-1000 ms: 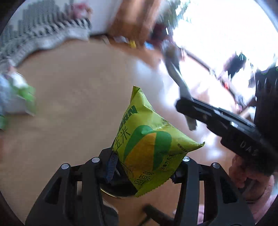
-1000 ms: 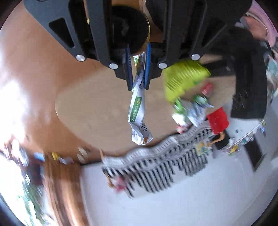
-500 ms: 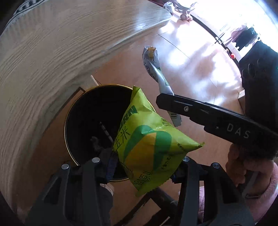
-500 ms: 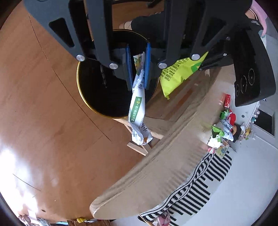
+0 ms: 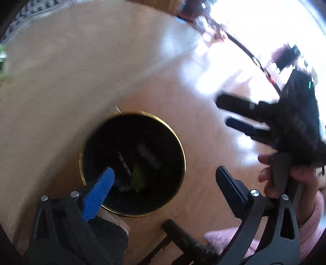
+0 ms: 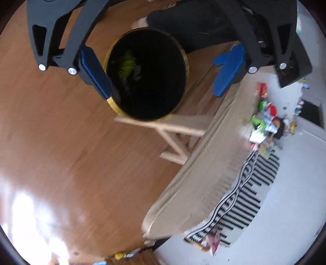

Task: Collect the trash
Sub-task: 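Grasp the red cigarette box with the left gripper while the right grasps a green carton, then carry the red box and green carton over the black bin and open both grippers, then move both grippers back to the table toward the snack wrapper and printed bag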

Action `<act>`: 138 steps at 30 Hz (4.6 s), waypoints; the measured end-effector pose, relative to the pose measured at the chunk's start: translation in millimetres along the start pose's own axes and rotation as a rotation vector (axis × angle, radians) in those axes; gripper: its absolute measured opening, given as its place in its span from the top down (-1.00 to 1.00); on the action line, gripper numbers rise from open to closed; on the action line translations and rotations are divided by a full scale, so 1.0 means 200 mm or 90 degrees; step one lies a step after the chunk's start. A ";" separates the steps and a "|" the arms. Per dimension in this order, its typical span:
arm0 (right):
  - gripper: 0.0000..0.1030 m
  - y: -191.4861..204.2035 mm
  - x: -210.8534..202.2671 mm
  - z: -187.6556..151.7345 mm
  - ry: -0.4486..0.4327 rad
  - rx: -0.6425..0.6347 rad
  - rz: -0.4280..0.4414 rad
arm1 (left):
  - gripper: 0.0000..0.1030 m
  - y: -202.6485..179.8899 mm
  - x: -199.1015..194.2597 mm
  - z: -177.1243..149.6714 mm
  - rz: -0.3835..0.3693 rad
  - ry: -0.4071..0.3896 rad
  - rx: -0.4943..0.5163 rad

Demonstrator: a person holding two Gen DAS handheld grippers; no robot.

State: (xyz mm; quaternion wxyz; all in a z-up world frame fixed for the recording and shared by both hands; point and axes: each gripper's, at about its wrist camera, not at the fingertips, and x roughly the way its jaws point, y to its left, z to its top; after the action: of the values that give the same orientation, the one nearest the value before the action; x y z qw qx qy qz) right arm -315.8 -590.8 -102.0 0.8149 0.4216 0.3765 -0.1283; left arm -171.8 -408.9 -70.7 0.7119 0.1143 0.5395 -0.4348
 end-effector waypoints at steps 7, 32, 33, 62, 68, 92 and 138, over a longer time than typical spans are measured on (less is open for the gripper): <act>-0.88 0.01 -0.05 0.03 -0.023 -0.015 -0.048 | -0.88 0.33 -0.67 0.03 0.135 -0.234 -0.085; -0.87 1.26 0.42 0.01 0.034 -0.424 0.067 | -0.88 1.59 -0.71 0.06 0.427 -0.183 -0.518; -0.87 1.29 0.45 0.01 0.037 -0.428 0.073 | -0.88 1.60 -0.71 0.06 0.427 -0.178 -0.518; 0.43 1.91 1.16 0.11 0.116 -0.602 0.106 | -0.04 1.70 -0.83 -0.10 0.406 -0.205 -0.392; 0.50 1.90 1.06 0.11 0.112 -0.572 0.144 | -0.04 1.64 -0.89 -0.11 0.408 -0.229 -0.378; 0.50 1.64 0.45 0.08 -0.004 -0.495 0.157 | -0.04 1.26 -1.15 -0.17 0.367 -0.298 -0.314; -0.83 -0.08 0.12 -0.01 0.075 -0.045 -0.034 | -0.87 -0.01 0.15 -0.22 0.047 0.017 -0.027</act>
State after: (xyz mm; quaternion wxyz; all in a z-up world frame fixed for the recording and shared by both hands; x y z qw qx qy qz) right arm -308.6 -597.2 -129.0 0.8019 0.3894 0.4392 -0.1115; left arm -200.5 -397.4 -114.1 0.7223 0.1249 0.5535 -0.3955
